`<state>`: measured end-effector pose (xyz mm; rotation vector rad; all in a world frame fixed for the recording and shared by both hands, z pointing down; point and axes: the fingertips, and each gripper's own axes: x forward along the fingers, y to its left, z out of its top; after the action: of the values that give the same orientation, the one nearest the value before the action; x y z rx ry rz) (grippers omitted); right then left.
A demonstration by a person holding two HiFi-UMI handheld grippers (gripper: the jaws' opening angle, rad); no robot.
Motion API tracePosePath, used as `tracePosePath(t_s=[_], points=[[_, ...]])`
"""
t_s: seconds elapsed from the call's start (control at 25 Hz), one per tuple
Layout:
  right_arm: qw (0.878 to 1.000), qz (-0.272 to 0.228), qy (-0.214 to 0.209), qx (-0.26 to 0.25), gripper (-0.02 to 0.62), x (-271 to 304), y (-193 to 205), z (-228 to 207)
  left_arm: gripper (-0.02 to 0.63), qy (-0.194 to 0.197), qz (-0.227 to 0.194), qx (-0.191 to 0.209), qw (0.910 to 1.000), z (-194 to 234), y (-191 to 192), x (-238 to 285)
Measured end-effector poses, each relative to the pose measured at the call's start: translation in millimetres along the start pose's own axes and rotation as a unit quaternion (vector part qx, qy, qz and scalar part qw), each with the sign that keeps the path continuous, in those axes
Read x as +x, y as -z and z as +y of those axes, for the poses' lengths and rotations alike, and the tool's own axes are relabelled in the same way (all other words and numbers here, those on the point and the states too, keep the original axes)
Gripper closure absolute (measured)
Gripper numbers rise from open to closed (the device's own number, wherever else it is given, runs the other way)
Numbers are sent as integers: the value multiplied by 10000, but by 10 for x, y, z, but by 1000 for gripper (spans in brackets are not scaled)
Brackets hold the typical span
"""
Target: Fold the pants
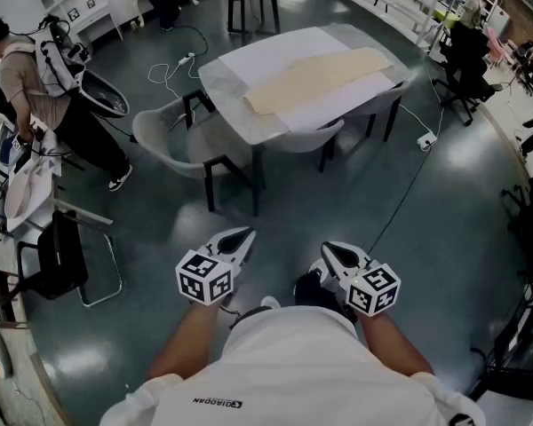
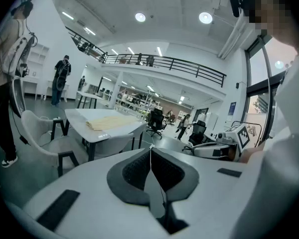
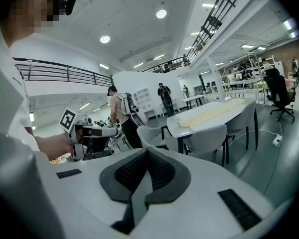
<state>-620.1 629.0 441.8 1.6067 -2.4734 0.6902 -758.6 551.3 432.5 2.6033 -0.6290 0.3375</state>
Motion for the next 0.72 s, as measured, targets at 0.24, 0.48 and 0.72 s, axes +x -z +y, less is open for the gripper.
tracePosePath(t_s=[0.24, 0.48, 0.72], points=[[10000, -10, -45, -12, 575, 35, -49, -14, 574, 9, -9, 18, 10000, 7, -45, 30], [9999, -3, -102, 45, 575, 50, -65, -42, 574, 39, 44, -15, 10000, -16, -35, 87], [9999, -78, -110, 47, 575, 117, -122, -97, 574, 54, 145, -18, 9999, 3, -17, 208]])
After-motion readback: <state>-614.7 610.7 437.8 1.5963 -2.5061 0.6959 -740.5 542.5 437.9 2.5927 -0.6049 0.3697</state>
